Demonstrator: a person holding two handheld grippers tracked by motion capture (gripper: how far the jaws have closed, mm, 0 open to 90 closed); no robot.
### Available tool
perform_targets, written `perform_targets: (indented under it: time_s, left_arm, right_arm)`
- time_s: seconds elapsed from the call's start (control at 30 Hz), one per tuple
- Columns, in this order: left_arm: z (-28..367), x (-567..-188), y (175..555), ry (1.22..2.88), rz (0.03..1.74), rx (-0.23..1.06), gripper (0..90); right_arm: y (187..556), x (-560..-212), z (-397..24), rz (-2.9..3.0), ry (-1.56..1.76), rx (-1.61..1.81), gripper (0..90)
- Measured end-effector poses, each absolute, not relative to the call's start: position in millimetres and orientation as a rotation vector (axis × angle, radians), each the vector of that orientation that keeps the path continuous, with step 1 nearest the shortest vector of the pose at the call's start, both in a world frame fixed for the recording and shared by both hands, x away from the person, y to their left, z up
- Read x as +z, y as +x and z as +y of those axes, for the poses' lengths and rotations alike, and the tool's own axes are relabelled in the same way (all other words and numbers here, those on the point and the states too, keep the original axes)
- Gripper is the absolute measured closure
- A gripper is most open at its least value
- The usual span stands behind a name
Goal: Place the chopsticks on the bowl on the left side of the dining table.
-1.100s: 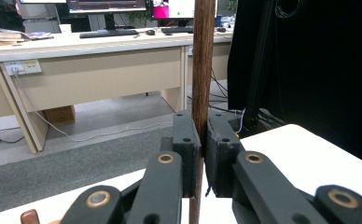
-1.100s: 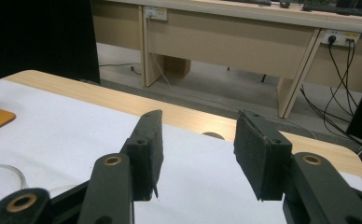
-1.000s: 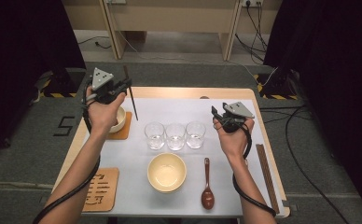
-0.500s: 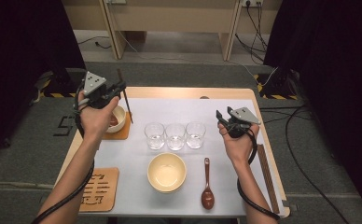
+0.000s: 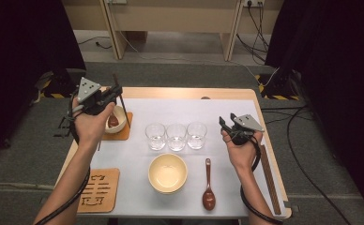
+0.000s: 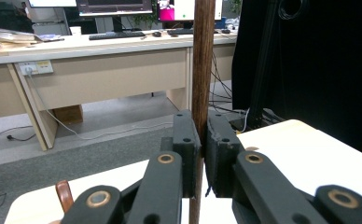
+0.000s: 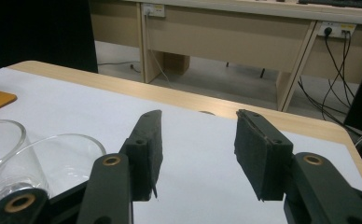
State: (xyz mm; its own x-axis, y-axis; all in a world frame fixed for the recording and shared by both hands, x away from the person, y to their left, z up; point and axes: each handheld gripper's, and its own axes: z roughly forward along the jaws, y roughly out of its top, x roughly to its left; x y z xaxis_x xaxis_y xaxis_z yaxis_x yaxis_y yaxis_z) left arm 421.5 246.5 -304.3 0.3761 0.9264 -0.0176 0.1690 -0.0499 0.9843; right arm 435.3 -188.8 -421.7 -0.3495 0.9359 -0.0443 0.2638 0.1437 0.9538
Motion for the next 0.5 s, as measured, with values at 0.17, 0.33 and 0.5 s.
perform_targets:
  time_s: [0.17,0.33,0.5]
  left_arm:
    - [252,-307,418,1.505,1.038,0.841,83.0]
    - [253,-310,414,1.508,1.043,0.833,83.0]
    - [255,-312,408,1.503,1.039,0.837,83.0]
  right_arm:
    - [433,-426,-191,1.734,1.155,1.23,51.9]
    - [432,-429,-193,1.731,1.152,1.232,51.8]
    - [430,-431,-197,1.73,1.153,1.234,51.7]
